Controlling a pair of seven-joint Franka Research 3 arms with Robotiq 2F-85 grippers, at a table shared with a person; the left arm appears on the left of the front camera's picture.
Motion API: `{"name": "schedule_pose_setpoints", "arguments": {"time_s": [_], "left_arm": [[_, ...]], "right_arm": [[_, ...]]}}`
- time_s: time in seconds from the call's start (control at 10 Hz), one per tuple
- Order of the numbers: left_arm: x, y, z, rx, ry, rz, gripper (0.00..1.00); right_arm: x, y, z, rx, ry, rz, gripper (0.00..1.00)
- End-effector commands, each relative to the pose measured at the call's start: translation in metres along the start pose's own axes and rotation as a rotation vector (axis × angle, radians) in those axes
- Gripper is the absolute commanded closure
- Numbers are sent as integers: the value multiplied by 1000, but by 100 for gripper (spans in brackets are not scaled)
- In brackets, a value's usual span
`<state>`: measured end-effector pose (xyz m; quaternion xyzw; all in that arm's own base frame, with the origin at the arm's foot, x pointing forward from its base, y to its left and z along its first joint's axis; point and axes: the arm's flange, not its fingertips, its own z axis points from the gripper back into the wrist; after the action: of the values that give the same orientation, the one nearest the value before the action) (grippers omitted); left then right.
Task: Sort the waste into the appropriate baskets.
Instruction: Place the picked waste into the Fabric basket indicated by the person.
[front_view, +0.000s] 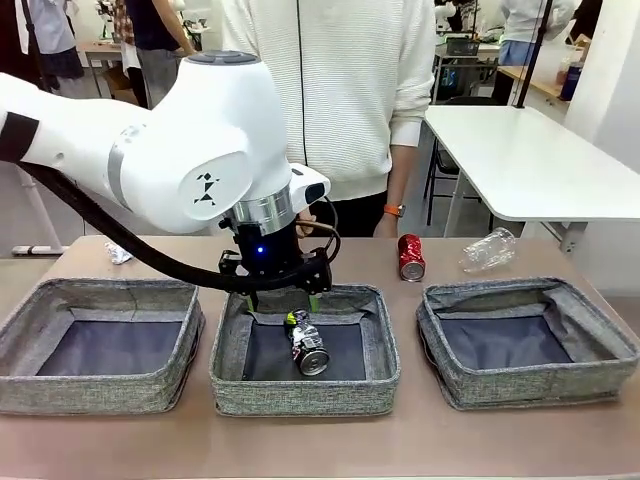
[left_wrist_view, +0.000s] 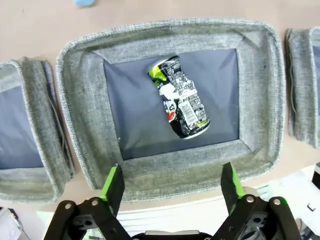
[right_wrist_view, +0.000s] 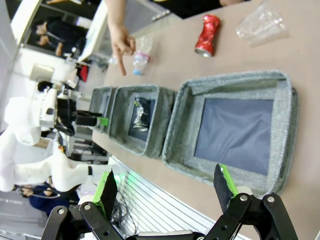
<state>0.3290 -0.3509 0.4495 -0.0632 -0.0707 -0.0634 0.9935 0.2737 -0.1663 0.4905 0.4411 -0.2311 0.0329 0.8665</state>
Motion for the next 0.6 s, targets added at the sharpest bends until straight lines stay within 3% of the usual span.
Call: {"name": "schedule_pose_setpoints", "arguments": {"time_s": [0.0, 0.1, 0.2, 0.4, 0.5], "left_arm": [[-4, 11, 7, -59, 23, -18, 0], [-5, 13, 11, -101, 41, -32, 0], [-6, 17, 17, -261, 113, -146, 0], [-2, 68, 67, -741, 242, -412, 0], [-4, 126, 114, -1027, 287, -626, 0]], "right_arm": [[2, 1, -1, 15, -16, 23, 0], [2, 1, -1, 15, -16, 23, 0], [2, 1, -1, 15, -16, 23, 0], [2, 1, -1, 15, -16, 23, 0], [2, 1, -1, 15, -16, 23, 0]]}}
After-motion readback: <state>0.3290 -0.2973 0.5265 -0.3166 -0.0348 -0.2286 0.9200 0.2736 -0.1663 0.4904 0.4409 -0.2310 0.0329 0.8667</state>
